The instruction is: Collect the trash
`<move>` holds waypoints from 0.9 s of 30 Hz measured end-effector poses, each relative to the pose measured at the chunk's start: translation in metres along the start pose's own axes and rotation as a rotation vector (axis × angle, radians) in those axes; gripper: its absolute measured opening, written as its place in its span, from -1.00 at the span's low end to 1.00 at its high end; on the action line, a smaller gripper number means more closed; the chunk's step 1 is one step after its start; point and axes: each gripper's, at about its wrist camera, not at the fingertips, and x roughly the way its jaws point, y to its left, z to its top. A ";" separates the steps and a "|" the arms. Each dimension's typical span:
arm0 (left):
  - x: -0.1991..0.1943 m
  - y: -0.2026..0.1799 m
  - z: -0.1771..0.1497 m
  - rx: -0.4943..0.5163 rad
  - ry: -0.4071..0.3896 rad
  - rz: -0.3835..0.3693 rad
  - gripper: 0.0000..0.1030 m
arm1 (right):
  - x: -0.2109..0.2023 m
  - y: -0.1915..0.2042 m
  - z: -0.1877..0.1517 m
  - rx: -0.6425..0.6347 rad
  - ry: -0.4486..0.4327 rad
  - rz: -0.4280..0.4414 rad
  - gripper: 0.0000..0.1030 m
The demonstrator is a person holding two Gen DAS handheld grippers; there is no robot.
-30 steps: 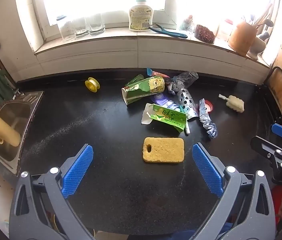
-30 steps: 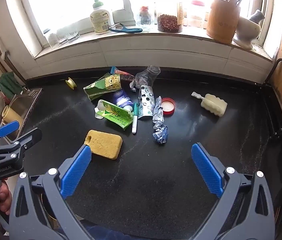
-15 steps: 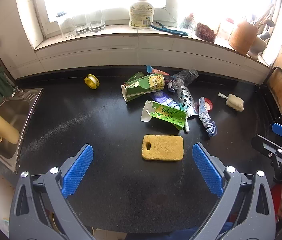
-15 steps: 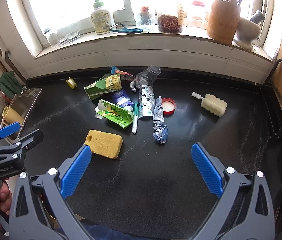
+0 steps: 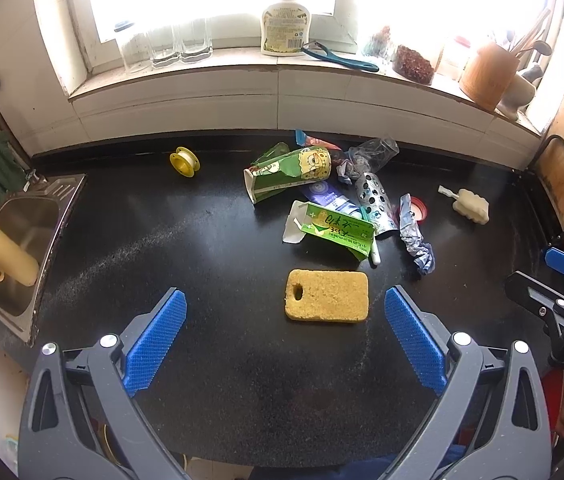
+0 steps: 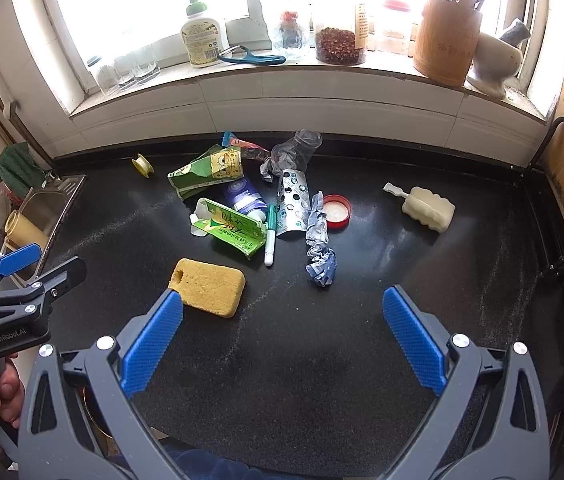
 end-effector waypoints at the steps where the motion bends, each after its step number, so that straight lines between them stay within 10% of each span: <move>1: 0.000 0.000 0.000 0.000 0.001 0.000 0.87 | 0.000 0.000 0.000 0.000 0.001 0.001 0.89; 27: 0.006 0.000 0.002 0.004 0.003 0.004 0.88 | 0.004 0.000 0.006 -0.001 0.006 0.003 0.89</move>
